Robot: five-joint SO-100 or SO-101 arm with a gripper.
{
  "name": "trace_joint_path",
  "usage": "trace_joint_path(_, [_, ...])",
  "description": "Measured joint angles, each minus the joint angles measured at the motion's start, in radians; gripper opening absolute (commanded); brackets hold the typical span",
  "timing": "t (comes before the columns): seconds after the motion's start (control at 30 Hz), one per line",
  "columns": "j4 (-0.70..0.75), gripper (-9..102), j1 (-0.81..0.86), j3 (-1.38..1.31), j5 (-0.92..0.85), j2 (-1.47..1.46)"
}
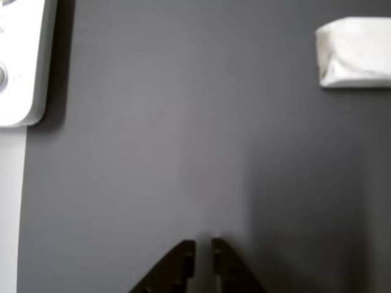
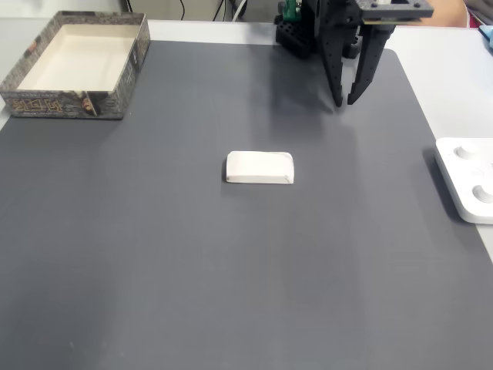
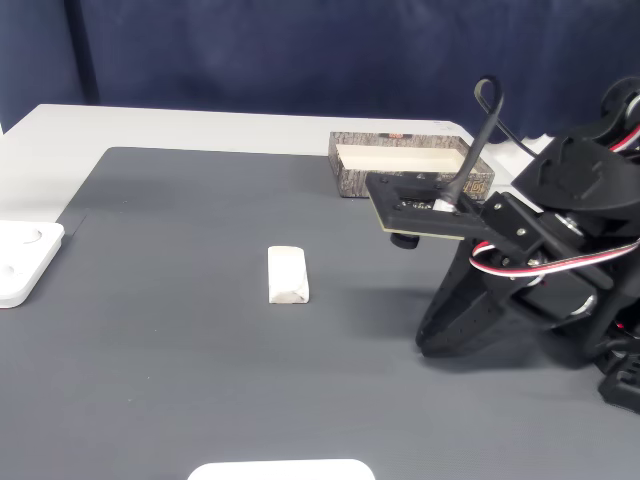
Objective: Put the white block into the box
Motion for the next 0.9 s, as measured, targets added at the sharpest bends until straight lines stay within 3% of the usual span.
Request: trace_joint_path(0.9, [0.0, -2, 0.0, 0.0, 0.0, 0.0])
